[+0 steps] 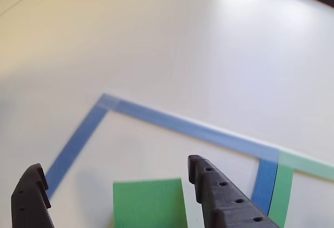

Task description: Tower of hanoi

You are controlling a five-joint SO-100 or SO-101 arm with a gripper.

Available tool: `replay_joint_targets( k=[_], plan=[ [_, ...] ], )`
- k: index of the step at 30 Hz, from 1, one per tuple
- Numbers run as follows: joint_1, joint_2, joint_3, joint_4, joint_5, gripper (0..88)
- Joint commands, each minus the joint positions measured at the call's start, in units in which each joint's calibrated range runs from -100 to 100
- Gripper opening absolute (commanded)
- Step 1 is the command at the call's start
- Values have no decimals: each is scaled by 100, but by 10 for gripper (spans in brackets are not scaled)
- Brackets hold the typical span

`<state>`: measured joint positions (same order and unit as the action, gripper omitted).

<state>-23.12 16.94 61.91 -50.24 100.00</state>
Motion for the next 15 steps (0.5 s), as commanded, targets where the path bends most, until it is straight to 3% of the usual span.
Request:
replay_joint_targets(
  k=[1, 9, 15],
  plan=[
    [36, -1149, -353, 746, 0, 332],
    [211, -3256, -861, 3498, 0, 289],
    [615, -4931, -1416, 6598, 0, 145]
  ],
)
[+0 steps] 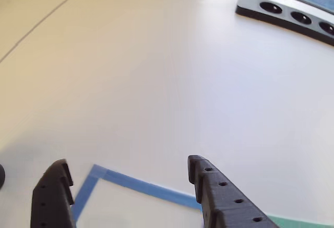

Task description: Tower of hanoi

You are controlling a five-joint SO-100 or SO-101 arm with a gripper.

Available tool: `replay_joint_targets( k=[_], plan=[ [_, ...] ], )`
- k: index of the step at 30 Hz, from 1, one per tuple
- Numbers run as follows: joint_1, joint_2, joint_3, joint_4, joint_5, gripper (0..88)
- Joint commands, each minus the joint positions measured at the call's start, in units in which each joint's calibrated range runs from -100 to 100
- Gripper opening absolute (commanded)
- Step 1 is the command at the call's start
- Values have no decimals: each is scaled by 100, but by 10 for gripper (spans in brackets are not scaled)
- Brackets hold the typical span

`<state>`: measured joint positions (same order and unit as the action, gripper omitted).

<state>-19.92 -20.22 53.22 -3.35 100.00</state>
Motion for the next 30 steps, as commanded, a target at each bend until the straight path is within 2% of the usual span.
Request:
replay_joint_targets(
  k=[1, 7, 12, 18, 24, 27, 30],
  plan=[
    [410, -1448, -693, 2524, 0, 107],
    [1081, -2065, -1929, 5236, 0, 33],
    [1737, -1953, -3937, 7680, 0, 18],
    [2347, -1648, -6263, 9728, 0, 19],
    [2621, -1936, -6263, 10181, 0, 49],
    [2850, -2297, -5545, 9971, 0, 140],
    [3056, -2818, -4273, 9137, 0, 223]
  ],
)
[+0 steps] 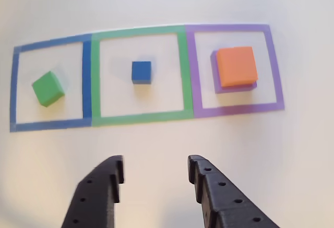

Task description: Tower of hanoi

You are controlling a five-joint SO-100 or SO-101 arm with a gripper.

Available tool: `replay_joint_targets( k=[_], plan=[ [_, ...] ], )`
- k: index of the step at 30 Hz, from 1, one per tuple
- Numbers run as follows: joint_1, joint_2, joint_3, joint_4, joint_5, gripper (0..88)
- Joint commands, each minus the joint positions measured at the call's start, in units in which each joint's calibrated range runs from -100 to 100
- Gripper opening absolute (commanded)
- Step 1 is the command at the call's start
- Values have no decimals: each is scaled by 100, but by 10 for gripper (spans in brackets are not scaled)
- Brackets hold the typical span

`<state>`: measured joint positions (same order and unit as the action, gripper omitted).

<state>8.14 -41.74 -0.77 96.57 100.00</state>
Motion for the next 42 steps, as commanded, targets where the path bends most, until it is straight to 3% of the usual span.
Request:
replay_joint_targets(
  k=[1, 11, 22, 31, 42],
  plan=[
    [311, -866, 1645, -1219, 0, 247],
    [707, -1507, 5052, -4643, 0, 391],
    [402, -538, 7833, -9499, 0, 416],
    [227, 1337, 8242, -12186, 0, 417],
    [143, 3204, 7978, -13983, 0, 417]
  ],
)
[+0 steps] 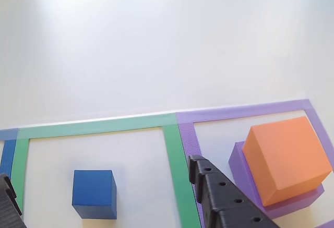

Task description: Tower of hanoi

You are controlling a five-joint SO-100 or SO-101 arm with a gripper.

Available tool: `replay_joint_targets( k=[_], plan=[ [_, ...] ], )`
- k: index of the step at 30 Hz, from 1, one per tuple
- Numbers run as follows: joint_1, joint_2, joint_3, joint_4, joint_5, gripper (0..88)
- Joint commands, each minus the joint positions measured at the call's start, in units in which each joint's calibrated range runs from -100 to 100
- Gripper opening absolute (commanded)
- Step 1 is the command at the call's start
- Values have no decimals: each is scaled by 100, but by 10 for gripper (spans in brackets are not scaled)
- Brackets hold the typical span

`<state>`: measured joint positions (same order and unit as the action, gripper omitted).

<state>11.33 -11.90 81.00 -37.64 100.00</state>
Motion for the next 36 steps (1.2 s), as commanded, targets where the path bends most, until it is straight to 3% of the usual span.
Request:
replay_joint_targets(
  k=[1, 13, 36],
  plan=[
    [-207, 340, -190, -700, 0, 417],
    [-367, 1815, -308, -2068, 0, 413],
    [-558, 2944, -826, -2505, 0, 372]
  ],
)
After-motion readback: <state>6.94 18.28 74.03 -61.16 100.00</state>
